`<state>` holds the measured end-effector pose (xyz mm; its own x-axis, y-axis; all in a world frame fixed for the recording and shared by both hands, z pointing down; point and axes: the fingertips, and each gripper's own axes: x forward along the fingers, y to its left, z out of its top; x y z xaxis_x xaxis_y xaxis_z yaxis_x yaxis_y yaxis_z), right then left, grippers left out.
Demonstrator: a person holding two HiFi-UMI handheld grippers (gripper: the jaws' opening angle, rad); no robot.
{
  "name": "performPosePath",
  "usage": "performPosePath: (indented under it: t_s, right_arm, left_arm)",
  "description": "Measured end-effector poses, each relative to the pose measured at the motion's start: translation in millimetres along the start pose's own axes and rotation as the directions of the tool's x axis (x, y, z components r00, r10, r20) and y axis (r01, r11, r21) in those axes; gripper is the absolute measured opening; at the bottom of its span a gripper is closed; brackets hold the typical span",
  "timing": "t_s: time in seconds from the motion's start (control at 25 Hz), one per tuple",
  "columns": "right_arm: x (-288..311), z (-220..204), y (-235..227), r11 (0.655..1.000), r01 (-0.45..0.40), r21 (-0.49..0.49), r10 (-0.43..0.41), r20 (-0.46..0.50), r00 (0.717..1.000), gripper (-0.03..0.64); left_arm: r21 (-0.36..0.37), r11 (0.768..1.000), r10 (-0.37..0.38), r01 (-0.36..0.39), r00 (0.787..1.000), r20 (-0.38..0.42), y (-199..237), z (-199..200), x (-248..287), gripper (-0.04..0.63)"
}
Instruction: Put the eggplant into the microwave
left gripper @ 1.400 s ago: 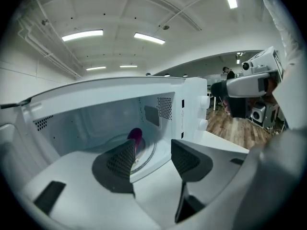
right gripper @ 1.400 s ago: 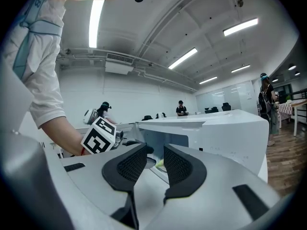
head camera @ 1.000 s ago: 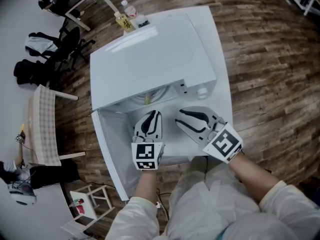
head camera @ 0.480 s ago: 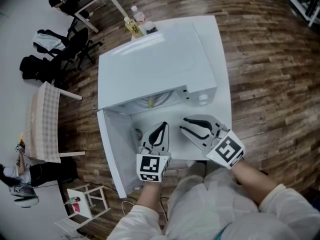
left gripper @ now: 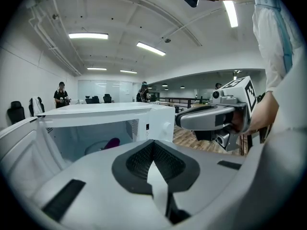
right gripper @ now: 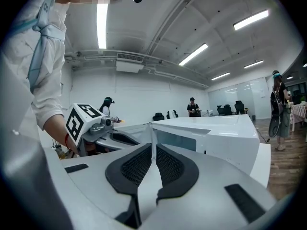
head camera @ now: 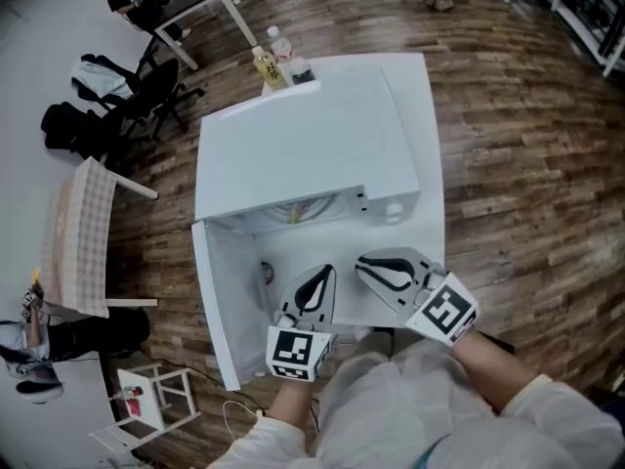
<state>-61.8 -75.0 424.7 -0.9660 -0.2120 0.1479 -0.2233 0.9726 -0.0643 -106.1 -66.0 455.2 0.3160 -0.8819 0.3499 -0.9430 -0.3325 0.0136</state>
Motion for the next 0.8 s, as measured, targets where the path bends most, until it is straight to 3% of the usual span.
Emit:
performPosePath:
  t_s: [0.4, 0.8]
  right_arm:
    - [-6, 2, 3, 0.999, -0.021, -0.025, 0.020, -0.043, 0.999, 0.038]
    - [-5, 15, -5, 0.999, -0.015, -0.033, 0.015, -0.002, 1.000, 0.038]
  left_arm:
    - [-0.037, 0.999, 0.011, -0.011, 1.000, 0.024, -8, 16, -14, 0.002]
    - [-0.034, 0.999, 0.023, -0.021, 0.998, 0.051, -3, 24, -12, 0.000]
